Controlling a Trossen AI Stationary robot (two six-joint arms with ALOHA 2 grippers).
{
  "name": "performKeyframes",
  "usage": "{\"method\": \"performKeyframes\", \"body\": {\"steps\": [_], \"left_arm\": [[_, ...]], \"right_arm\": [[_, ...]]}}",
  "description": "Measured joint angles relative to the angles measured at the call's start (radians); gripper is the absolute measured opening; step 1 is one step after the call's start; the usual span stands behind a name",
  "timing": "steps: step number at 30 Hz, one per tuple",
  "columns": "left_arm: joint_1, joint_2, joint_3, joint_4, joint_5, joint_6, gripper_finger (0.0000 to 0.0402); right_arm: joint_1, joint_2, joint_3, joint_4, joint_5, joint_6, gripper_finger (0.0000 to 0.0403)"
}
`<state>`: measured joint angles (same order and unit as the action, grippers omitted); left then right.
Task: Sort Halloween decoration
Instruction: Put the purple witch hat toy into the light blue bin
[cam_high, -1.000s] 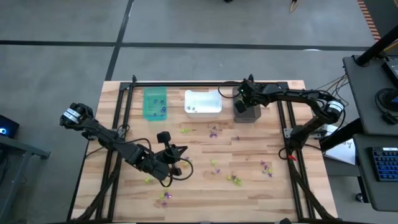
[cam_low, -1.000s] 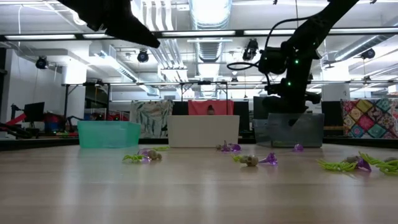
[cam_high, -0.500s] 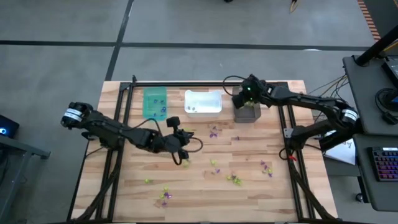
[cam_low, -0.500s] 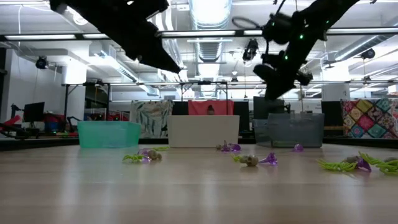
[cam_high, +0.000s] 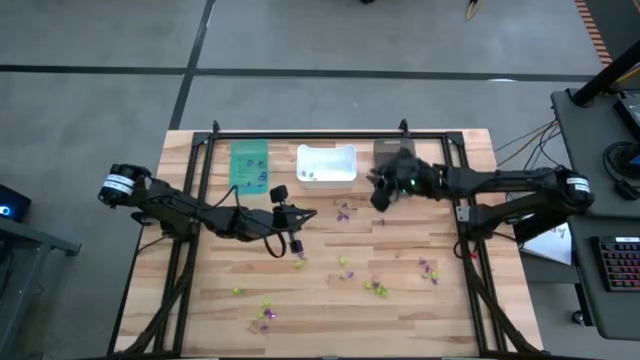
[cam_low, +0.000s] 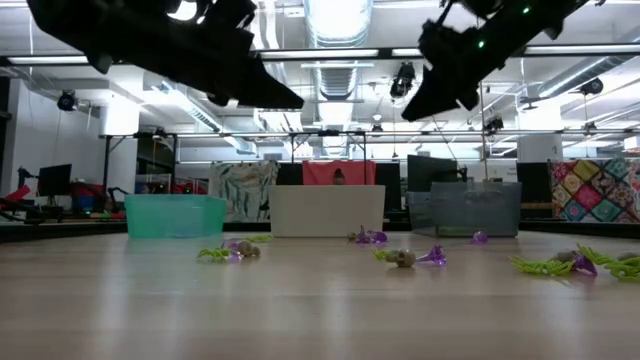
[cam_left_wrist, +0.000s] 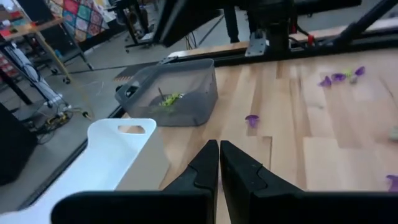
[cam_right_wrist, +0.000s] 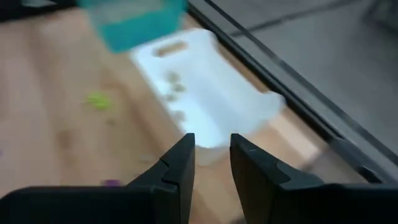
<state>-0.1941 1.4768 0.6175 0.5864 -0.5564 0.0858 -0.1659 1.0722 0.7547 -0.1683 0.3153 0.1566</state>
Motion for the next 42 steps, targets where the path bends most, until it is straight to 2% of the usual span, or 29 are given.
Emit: {"method": "performKeyframes", "body": {"steps": [4,8,15,22,32,36,42], "left_arm": [[0.0,0.027,0.005,0.018,0.0,-0.043,0.0],[0.0,0.094,0.053,0.022,0.0,0.002,0.0],[0.0,0.277,0.156,0.025,0.0,-0.001,0.0002],[0.006,0.414,0.221,0.027,-0.003,-0.055,0.0045],[0.038,0.49,0.251,0.079,-0.011,-0.061,0.0127],[0.058,0.522,0.25,0.104,-0.007,-0.061,0.0143],[0.081,0.573,0.254,0.167,0.023,-0.059,0.0145]], "right_arm": [[0.106,-0.014,-0.054,0.144,0.0,-0.023,0.0095],[0.182,-0.019,-0.117,0.295,0.0,-0.086,0.0095],[0.258,-0.027,-0.163,0.333,0.0,-0.139,0.0091],[0.269,-0.026,-0.186,0.342,0.0,-0.141,0.0091],[0.268,-0.025,-0.187,0.345,0.0,-0.142,0.0091],[0.268,-0.024,-0.187,0.345,0.0,-0.142,0.0091],[0.268,-0.024,-0.187,0.345,0.0,-0.142,0.0091]]}}
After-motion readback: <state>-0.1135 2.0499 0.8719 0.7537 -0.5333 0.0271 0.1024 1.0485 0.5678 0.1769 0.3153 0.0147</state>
